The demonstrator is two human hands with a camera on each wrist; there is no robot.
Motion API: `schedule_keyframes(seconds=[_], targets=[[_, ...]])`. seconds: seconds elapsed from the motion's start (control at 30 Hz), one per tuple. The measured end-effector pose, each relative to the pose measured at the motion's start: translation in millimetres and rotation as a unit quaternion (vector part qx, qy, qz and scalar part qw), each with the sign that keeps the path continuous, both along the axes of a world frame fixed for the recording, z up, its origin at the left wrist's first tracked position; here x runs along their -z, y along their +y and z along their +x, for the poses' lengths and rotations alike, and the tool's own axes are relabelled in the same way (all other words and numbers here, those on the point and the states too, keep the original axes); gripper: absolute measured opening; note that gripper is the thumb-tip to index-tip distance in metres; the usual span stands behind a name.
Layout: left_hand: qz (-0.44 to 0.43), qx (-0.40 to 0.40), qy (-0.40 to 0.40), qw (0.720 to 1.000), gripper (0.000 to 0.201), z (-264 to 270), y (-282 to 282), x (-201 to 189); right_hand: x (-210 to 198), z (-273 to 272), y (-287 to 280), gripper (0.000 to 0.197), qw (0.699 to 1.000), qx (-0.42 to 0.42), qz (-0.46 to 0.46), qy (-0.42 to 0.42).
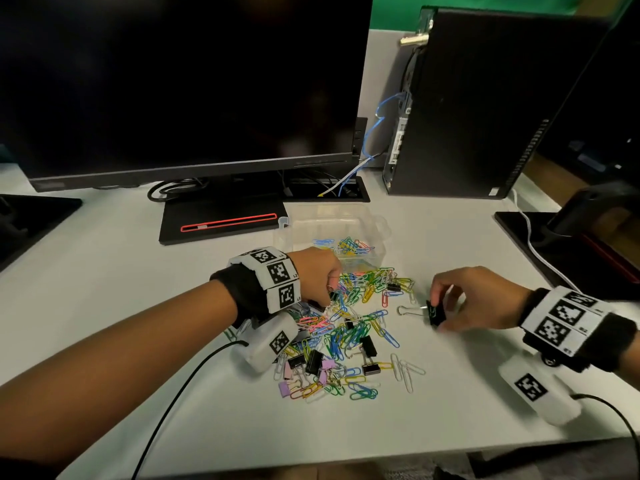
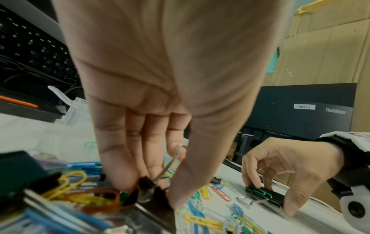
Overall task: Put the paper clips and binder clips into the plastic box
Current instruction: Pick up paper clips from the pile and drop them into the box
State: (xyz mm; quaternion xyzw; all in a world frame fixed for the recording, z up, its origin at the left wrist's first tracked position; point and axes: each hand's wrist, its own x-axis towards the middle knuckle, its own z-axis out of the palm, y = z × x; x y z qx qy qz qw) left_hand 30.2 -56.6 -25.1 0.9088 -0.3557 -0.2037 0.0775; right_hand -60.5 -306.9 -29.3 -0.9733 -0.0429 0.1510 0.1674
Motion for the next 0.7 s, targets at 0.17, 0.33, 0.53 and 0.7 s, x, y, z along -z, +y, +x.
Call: schedule_keyframes(seconds=[0.17,0.33,0.53,0.7], targets=[[-0.032,-0.022,0.026,0.999,0.021,-1.7,12.1,-0.4,-8.5,15.4,18.4,0.033,1.000,-0.011,0.022,0.009],[-0.083,-0.065,0.064,0.992,0.027,5.2,36.1,-8.5,-11.8,37.5,56.3,0.040,0.991,-0.107,0.002,-0.078],[-0.057,-0.112,0.030,0.992,0.025,17.5,64.7,-16.0,5.1,56.5,78.9,0.073,0.985,-0.160,-0.065,-0.006],[-0.025,-0.144,0.004,0.989,0.024,20.2,73.0,-7.3,9.8,58.3,78.0,0.054,0.985,-0.166,-0.051,-0.015]])
